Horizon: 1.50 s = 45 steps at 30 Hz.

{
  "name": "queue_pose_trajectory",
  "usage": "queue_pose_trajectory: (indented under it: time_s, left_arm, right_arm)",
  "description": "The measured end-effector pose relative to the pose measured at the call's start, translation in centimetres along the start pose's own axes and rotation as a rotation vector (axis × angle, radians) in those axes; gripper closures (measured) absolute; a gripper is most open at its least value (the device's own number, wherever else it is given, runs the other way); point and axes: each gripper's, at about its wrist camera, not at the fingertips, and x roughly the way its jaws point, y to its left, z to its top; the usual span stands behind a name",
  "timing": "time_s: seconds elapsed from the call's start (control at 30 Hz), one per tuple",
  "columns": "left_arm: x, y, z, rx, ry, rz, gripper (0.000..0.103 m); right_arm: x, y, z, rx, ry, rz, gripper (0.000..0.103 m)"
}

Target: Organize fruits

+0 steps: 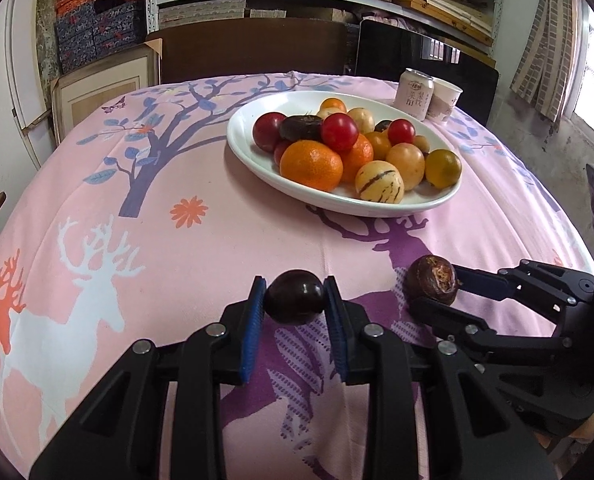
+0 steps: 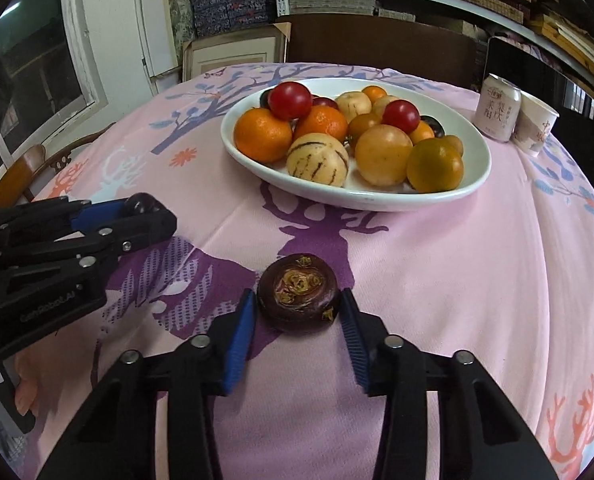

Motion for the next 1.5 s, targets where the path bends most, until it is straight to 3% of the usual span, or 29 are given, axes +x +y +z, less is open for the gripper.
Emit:
queue_pose_trajectory:
  time_s: [0.4,0.57,0.77,0.87,0.9,1.0,1.07,1.1,1.23,1.5]
  left_arm:
    - [-0.2,-0.3,0.0,0.012,-0.010,0.020,0.074]
    - [-0.7,-0.7,0.7,0.021,-0.028,0.024,0.074]
    - [-0.5,-2.2,6.4,0.066,-0.079,0.023,0.074]
    - [1.4,-2.8,9.1,0.062,-0.080,0.009,0.074]
    - [2.3,-3.0,9.9,0.055,-0.077,0.003,0.072]
    - [4.2,-2.8,11.1,0.020,-0.083,0.004,0.034]
    - [4.6,-2.2,11.5,-0.005,-0.109,0.042,0.016]
    - [4.6,-1.8,11.5,-0.017,-0.119,0.041,0.013]
    - [4.9,-0.5,11.0,-0.073,-0.097,0.000,0.010]
    - [2.6,-0.3,7.1,-0.072,-0.086,-0.015,0.008]
  right_arm:
    - [-1.4,-1.0,-0.5,0.027,-0.047,0.007,0.061]
    - [-3.8,-2.5,-0.4,0.074,-0.115,0.001,0.061]
    - [-6.1,-6.2,3.5,0.171,-0.206,-0.001,0.061]
    - [-4.8,-7.6,6.7,0.184,-0.209,-0.023,0.061]
    - [-4.0,-7.9,7.5,0.189,-0.200,-0.026,0.061]
    - [-0.9,-8.4,9.2,0.185,-0.159,-0.030,0.059]
    - [0.1,-8.6,9.3,0.170,-0.153,-0.042,0.047]
    - [0.0,-8.7,9.1,0.173,-0.167,-0.049,0.040]
    - [-0.5,-9.0,8.1,0.181,-0.175,-0.038,0.038]
    - [-3.0,-8.6,4.6,0.213,-0.194,-0.029,0.036]
